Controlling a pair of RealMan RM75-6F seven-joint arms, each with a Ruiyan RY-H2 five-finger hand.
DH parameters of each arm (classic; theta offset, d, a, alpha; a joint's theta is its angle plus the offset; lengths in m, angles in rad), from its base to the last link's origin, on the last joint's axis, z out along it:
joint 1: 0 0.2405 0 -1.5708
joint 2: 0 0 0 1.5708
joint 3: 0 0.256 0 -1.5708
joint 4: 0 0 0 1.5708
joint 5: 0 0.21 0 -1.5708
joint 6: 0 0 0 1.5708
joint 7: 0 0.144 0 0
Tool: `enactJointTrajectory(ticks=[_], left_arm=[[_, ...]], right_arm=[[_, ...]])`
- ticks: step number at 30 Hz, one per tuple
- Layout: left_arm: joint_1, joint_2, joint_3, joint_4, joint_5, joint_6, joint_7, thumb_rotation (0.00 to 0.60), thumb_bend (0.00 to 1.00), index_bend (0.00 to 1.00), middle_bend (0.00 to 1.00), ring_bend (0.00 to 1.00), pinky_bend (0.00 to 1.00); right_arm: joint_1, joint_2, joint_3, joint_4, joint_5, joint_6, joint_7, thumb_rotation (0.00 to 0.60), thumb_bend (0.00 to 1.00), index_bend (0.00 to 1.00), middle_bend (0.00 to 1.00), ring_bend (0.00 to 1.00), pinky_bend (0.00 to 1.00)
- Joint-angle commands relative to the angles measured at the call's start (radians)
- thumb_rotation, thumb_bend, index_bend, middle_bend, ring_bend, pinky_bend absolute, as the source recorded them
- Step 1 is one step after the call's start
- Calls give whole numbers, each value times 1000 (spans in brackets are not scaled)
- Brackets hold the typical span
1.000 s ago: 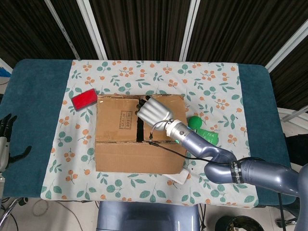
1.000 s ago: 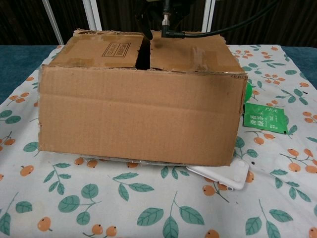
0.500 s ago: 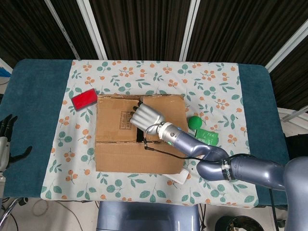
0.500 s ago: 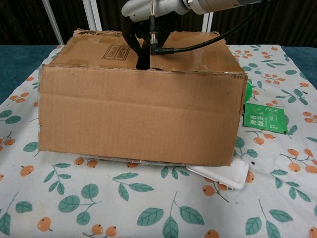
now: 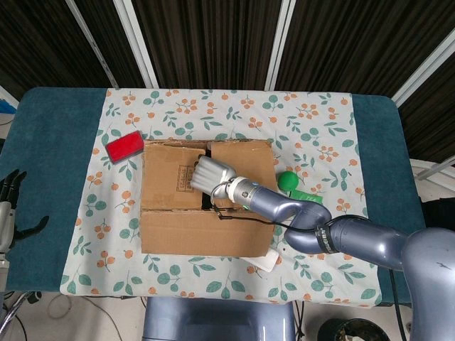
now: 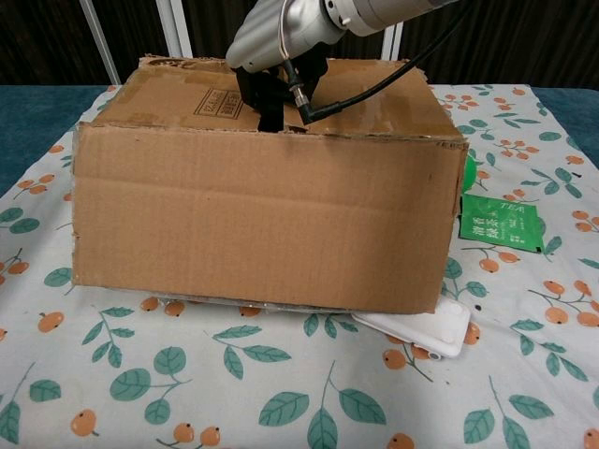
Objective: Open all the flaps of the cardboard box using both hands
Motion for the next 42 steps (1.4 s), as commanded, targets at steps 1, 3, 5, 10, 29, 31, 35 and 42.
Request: enactJointTrajectory(ticks=[1,3,5,10,29,31,35,42], left_arm=[[2,6,-5,-11,-12,-14,-14,600,206,0,0,0,0],[2,9,-7,-16,-15,-20,-17,600,206,0,0,0,0],[2,11,-7,-19,-15,-25,-18,600,206,0,0,0,0],[3,14,-10,-28,-19,-33,-23,600,206,0,0,0,0],[7,19,-16,-36,-17,-43,-29,600,206,0,0,0,0],[8,19,-16,-37,-17,-44,-30,600,206,0,0,0,0],[9,21,-16,-40,-17,-48,-34,600,206,0,0,0,0],[9,25,-15,-45,-16,-54,-39,600,206,0,0,0,0]], right_arm=[[8,-5,-19,15,-39,3,6,600,1000,707,568,345,305],[10,-4,-26,19,-57,7,10,600,1000,718,586,356,305],[14,2,-32,22,-72,8,11,600,1000,719,594,362,305],[25,24,-32,10,-66,6,17,600,1000,720,595,363,305],[99,172,-78,-106,76,18,-117,600,1000,720,595,363,305],[110,186,-88,-117,97,19,-132,600,1000,720,595,363,305],[136,225,-112,-150,149,29,-169,600,1000,720,595,363,305],[163,257,-139,-182,214,53,-204,600,1000,720,595,363,305]])
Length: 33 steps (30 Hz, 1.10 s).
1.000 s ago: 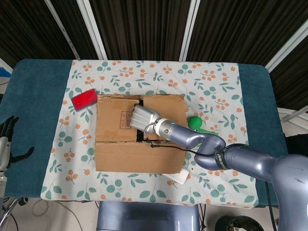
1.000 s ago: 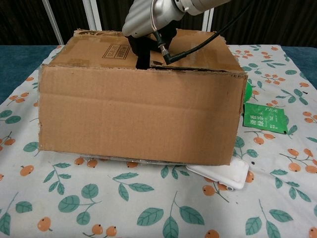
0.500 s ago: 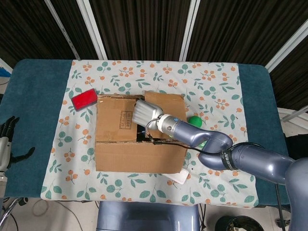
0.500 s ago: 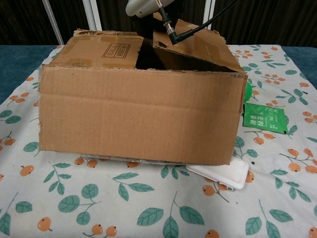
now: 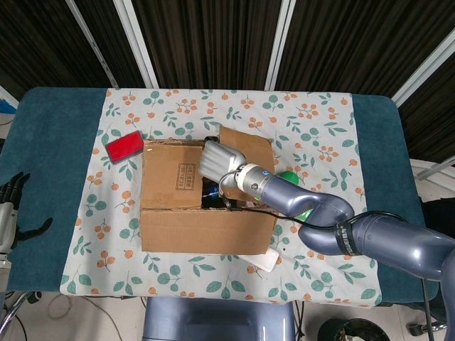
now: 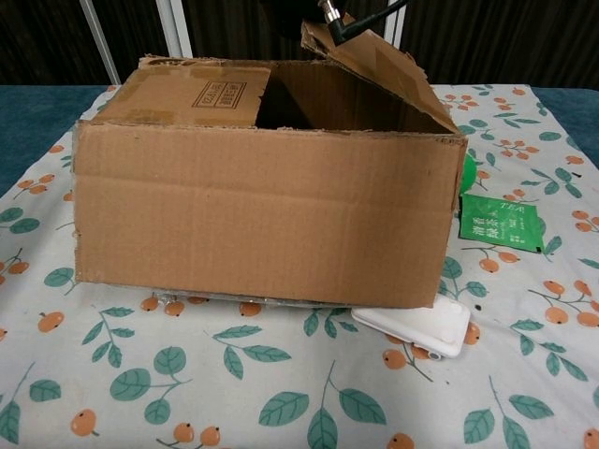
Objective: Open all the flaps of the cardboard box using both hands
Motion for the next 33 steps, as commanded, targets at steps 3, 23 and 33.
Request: enactJointTrajectory(ticks=[3,23,33], left_arm=[[0,0,-1,3,2,3,4,600,206,0,0,0,0],[1,0,-1,3,2,-3,9,600,206,0,0,0,0],[1,0,-1,2,2,-5,10,600,206,0,0,0,0]], right_arm=[[22,25,-21,-24,42,20,-27,600,1000,720,593,363,305],[120,140,-158,-110,230,84,-153,600,1000,628,453,265,290],[135,179,-193,-152,261,114,-188,600,1000,584,422,250,285]])
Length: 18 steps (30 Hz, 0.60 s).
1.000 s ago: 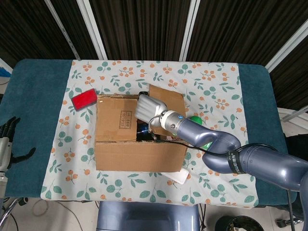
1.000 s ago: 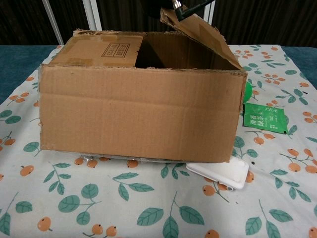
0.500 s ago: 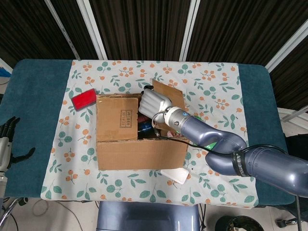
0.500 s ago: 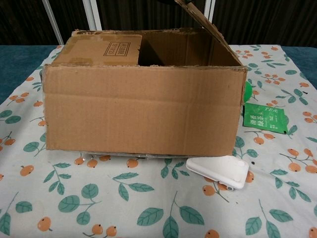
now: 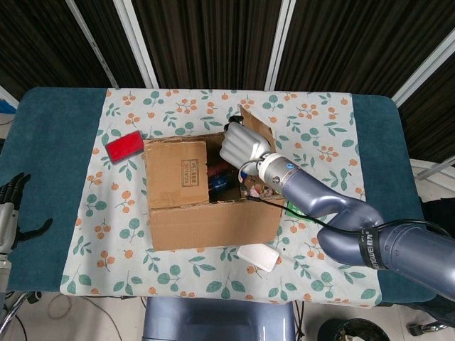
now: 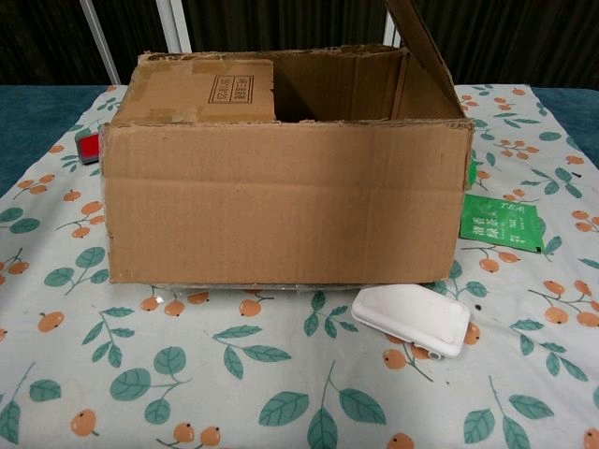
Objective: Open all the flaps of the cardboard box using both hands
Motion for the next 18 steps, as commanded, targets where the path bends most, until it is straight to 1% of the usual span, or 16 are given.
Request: enactJointTrajectory(ticks=[1,7,12,18], left_arm=[[0,0,0,0,0,-1,1,600,206,0,0,0,0],[0,2,0,-2,-1,-2,2,600,206,0,0,0,0],[0,2,0,-3,-2,-4,2,600,206,0,0,0,0],[0,3,-1,-3,-5,-6,2,600,206,0,0,0,0]], right_arm=[[6,9,-9,-6,7,4,-11,600,1000,577,415,247,284],[17,20,-30,-4,14,2,-34,600,999,527,373,236,279],[21,23,-36,3,9,1,-42,600,939,502,353,230,273],[30,35,-48,12,13,2,-57,600,898,493,349,227,273]])
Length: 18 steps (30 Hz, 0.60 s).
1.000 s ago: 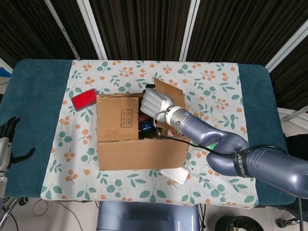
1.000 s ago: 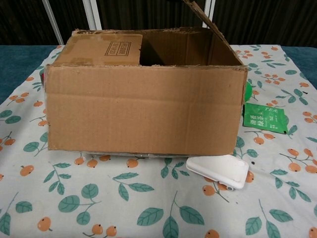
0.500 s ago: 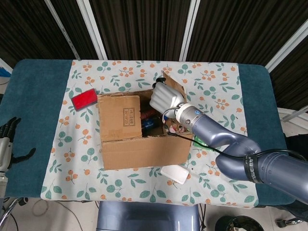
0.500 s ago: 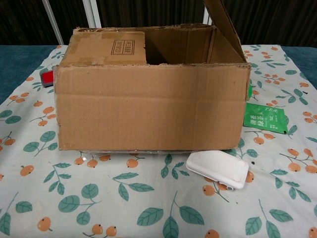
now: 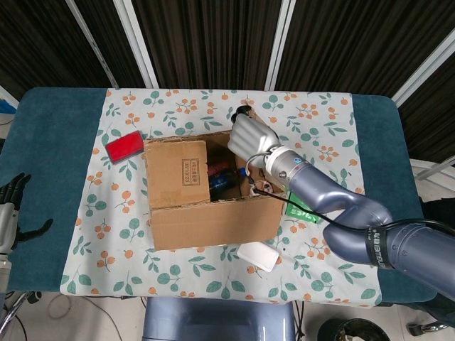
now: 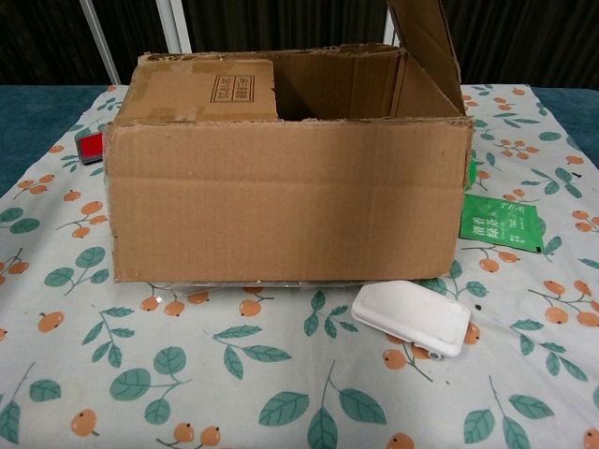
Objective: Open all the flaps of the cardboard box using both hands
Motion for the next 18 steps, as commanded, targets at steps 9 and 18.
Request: enactJointTrajectory(ticks=[9,18], left_arm=[[0,2,1,-2,0,-4,0,600,206,0,0,0,0],[1,2,1,-4,0,-3,0,600,206,0,0,0,0]], right_arm=[[15,35,-24,-5,23,0,-23,600,895,477,348,227,273],[8,60,-59,-11,37,13,-48,600,895,417,350,226,273]])
